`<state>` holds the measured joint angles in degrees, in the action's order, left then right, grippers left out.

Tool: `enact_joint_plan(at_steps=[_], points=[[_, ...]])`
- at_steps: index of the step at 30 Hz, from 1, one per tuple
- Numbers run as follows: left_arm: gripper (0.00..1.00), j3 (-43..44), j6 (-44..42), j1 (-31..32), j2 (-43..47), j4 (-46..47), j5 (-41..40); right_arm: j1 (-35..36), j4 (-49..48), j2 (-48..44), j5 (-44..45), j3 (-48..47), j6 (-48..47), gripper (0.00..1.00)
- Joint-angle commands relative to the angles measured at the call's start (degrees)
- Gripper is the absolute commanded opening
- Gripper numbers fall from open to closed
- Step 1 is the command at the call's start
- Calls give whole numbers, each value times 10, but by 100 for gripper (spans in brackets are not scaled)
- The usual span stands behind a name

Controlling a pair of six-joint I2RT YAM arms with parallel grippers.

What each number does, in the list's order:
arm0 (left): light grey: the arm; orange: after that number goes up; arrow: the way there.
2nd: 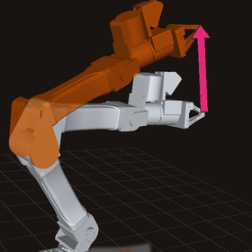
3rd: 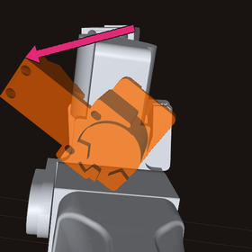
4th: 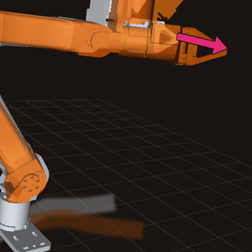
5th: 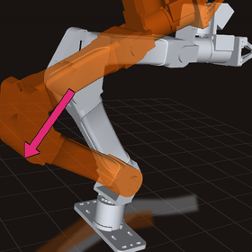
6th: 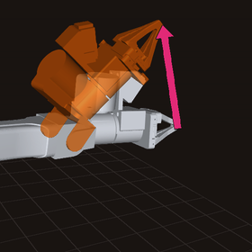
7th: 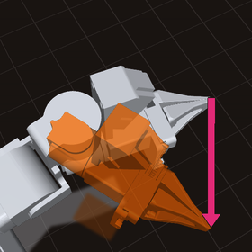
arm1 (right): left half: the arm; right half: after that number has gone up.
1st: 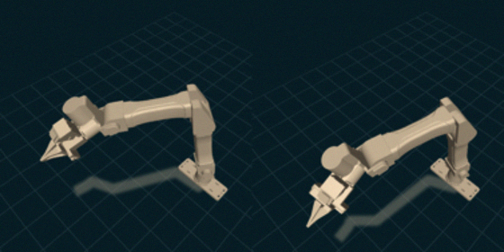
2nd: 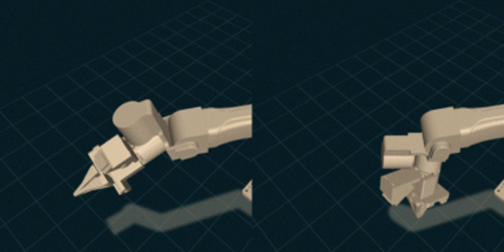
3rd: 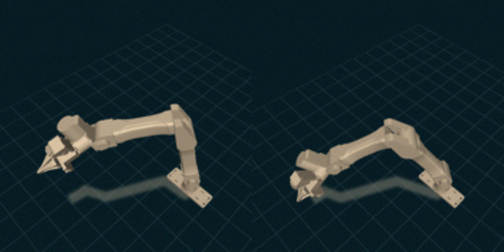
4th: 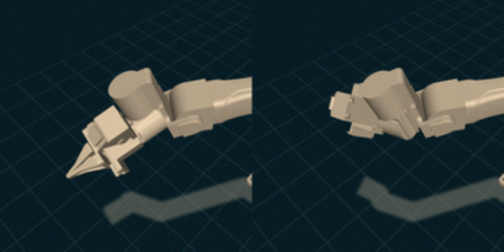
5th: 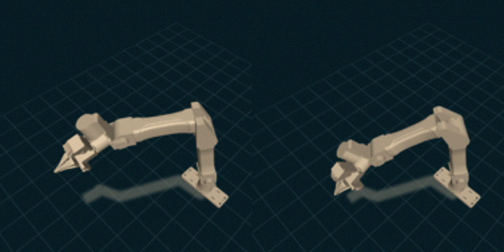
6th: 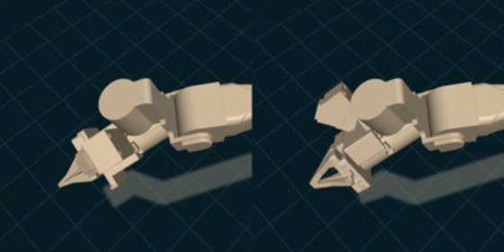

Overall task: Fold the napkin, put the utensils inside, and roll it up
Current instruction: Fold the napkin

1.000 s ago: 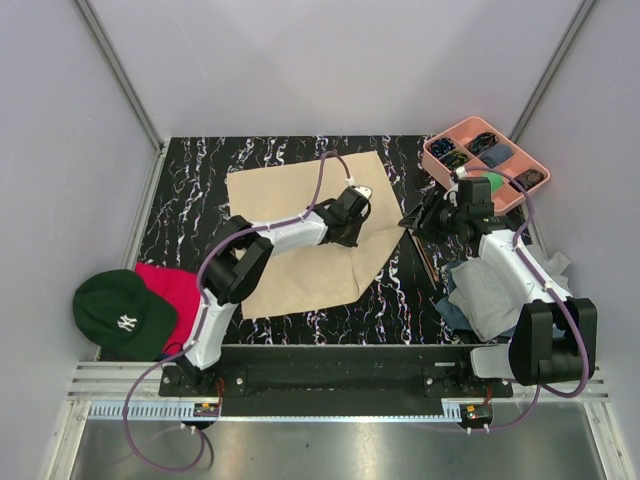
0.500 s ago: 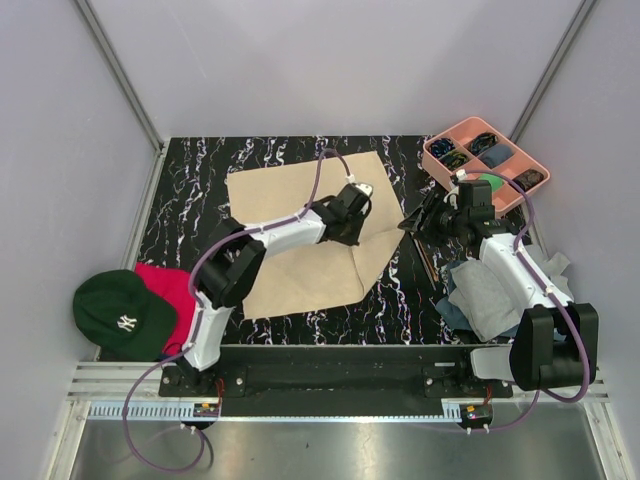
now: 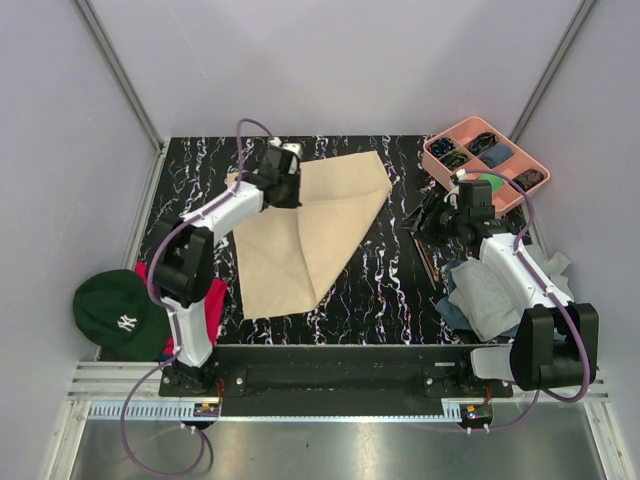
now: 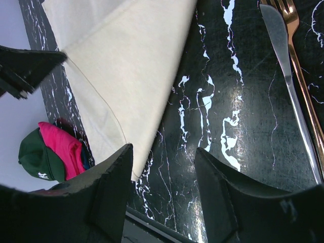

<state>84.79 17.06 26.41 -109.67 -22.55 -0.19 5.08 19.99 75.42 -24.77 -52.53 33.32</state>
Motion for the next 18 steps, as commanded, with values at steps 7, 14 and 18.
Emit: enact_joint_plan(at_steps=[7,14,18], points=[[0,93,-95,-145,-50,-45,4,-3,-7,-24,-13,-4,1,61],[0,184,-112,-199,-120,-72,21,-3,-7,-28,-11,5,4,61],[0,234,-120,-218,-161,-91,38,-2,-7,-31,-11,5,5,61]])
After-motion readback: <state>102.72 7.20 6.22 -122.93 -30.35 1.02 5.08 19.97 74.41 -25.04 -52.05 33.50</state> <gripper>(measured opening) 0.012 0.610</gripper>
